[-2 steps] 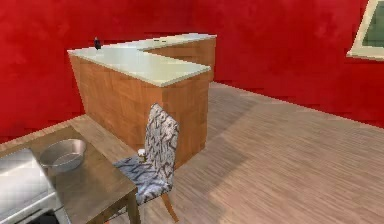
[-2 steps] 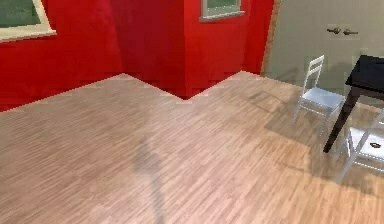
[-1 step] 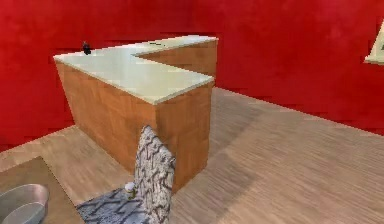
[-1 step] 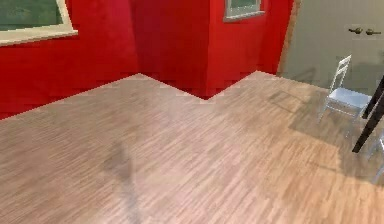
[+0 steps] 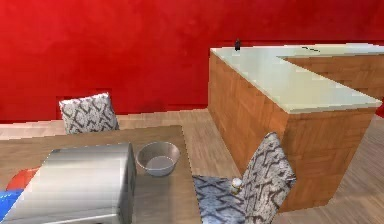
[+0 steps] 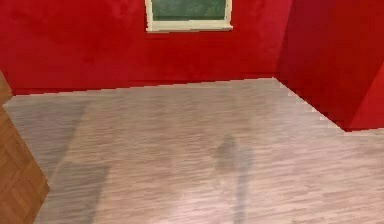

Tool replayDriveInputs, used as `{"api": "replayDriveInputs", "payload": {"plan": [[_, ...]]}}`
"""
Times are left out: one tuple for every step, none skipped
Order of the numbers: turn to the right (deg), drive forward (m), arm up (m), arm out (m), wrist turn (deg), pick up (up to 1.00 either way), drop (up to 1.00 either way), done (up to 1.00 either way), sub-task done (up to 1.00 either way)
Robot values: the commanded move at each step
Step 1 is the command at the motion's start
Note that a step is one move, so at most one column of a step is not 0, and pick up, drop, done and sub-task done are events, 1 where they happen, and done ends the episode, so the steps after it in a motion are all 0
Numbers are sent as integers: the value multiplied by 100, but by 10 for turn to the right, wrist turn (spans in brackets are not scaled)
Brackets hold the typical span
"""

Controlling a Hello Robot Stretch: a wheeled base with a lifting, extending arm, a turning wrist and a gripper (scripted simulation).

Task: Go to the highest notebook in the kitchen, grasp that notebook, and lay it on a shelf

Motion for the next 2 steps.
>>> {"api": "replayDriveInputs", "payload": {"plan": [[0,10,0,0,0,0,0,0,0],[-450,0,0,0,0,0,0,0,0]]}}
